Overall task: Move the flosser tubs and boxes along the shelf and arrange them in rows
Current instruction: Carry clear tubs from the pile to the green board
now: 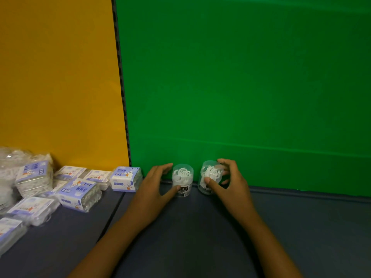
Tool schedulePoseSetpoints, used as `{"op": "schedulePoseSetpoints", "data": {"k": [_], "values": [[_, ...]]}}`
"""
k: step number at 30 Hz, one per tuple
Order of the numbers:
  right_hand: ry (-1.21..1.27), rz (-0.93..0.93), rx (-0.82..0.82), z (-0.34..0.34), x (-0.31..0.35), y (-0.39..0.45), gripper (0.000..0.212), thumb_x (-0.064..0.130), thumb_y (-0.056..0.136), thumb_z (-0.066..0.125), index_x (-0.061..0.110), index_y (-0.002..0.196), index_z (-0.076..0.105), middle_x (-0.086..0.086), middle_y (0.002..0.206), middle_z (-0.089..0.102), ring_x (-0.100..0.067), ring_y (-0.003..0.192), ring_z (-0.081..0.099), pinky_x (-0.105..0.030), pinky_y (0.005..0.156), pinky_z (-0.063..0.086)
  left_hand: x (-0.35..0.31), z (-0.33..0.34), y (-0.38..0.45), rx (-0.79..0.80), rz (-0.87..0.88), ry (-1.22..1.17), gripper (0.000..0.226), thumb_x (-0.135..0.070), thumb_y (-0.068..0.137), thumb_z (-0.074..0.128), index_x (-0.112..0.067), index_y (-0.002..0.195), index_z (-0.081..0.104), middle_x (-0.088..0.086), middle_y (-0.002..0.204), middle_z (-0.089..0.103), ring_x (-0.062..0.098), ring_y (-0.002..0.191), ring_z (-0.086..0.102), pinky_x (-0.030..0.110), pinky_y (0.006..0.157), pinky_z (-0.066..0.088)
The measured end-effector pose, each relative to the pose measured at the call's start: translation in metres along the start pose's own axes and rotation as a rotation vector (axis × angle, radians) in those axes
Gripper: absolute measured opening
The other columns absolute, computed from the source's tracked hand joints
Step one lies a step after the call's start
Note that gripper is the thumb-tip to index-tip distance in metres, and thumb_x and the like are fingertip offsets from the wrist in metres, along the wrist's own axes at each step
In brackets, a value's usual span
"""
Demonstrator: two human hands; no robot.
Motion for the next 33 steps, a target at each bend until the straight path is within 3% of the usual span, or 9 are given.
{"op": "schedulePoseSetpoints", "data": {"k": [4,7,12,17,21,26,29,33], "values": [[-0.02,0.002,0.034,0.008,-0.002,-0.004,0.055,0.033,0.079,0.08,0.029,0.124,0.048,0.015,0.116,0.058,0.005,0.099,0.056,-0.01,0.077,0.047,-0.009,-0.02,-0.009,-0.026,0.151,0.456,0.052,-0.042,0.083,0.067,-0.024,0.129,0.051,-0.003,0.122,0.052,0.015,0.107,0.053,0.029,0.088,0.047],[-0.018,0.0,0.041,0.013,-0.003,-0.005,0.055,0.031,0.079,0.08,0.03,0.124,0.048,0.014,0.117,0.058,0.003,0.1,0.057,-0.013,0.08,0.05,-0.002,-0.028,-0.005,-0.044,0.139,0.551,0.048,-0.042,0.081,0.067,-0.021,0.123,0.056,0.0,0.114,0.055,0.018,0.101,0.055,0.033,0.084,0.05],[-0.041,-0.003,0.071,0.02,-0.005,-0.009,0.055,0.031,0.083,0.076,0.026,0.131,0.048,0.012,0.121,0.051,0.005,0.104,0.053,-0.008,0.083,0.046,0.004,-0.029,-0.002,-0.055,0.127,0.586,0.047,-0.04,0.079,0.07,-0.019,0.12,0.059,0.003,0.11,0.057,0.021,0.098,0.056,0.035,0.082,0.051],[-0.053,-0.012,0.078,0.025,-0.005,-0.01,0.056,0.033,0.084,0.074,0.027,0.133,0.047,0.013,0.123,0.05,0.002,0.109,0.053,-0.019,0.09,0.049,0.005,-0.027,-0.003,-0.052,0.114,0.571,0.045,-0.037,0.078,0.072,-0.019,0.117,0.059,0.003,0.11,0.057,0.02,0.098,0.056,0.034,0.082,0.05],[-0.041,-0.006,0.086,0.029,-0.001,-0.013,0.055,0.03,0.086,0.073,0.027,0.134,0.047,0.01,0.124,0.05,0.002,0.108,0.054,-0.017,0.09,0.05,0.001,-0.027,-0.003,-0.047,0.104,0.559,0.042,-0.034,0.078,0.072,-0.019,0.116,0.06,0.002,0.109,0.057,0.019,0.098,0.056,0.033,0.082,0.048],[-0.112,0.006,0.101,0.023,0.003,-0.019,0.066,0.036,0.086,0.072,0.025,0.143,0.04,0.006,0.13,0.045,-0.005,0.116,0.051,-0.025,0.099,0.046,-0.011,-0.039,-0.007,-0.057,0.105,0.543,0.04,-0.026,0.075,0.075,-0.016,0.112,0.063,0.005,0.105,0.059,0.023,0.094,0.058,0.035,0.079,0.049],[-0.281,-0.083,0.067,0.014,0.026,-0.021,0.067,0.04,0.088,0.069,0.02,0.144,0.038,0.003,0.134,0.041,-0.011,0.123,0.044,-0.027,0.103,0.039,-0.01,-0.056,-0.017,-0.055,0.069,0.552,0.042,-0.03,0.077,0.073,-0.019,0.116,0.06,0.004,0.109,0.057,0.023,0.098,0.058,0.035,0.08,0.048],[-0.419,-0.258,0.05,0.019,0.085,-0.024,0.06,0.038,0.089,0.065,0.02,0.14,0.041,0.002,0.135,0.042,-0.015,0.125,0.042,-0.034,0.104,0.041,-0.003,-0.094,-0.029,-0.056,-0.007,0.548,0.048,-0.034,0.082,0.068,-0.022,0.126,0.053,0.005,0.124,0.053,0.023,0.108,0.053,0.036,0.085,0.046]]}}
Point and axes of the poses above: each hand's wrist, its own y-axis towards the middle knuckle, its own z-axis out of the palm, x = y × z, the point moved 10 cm from there along y, towards the middle knuckle
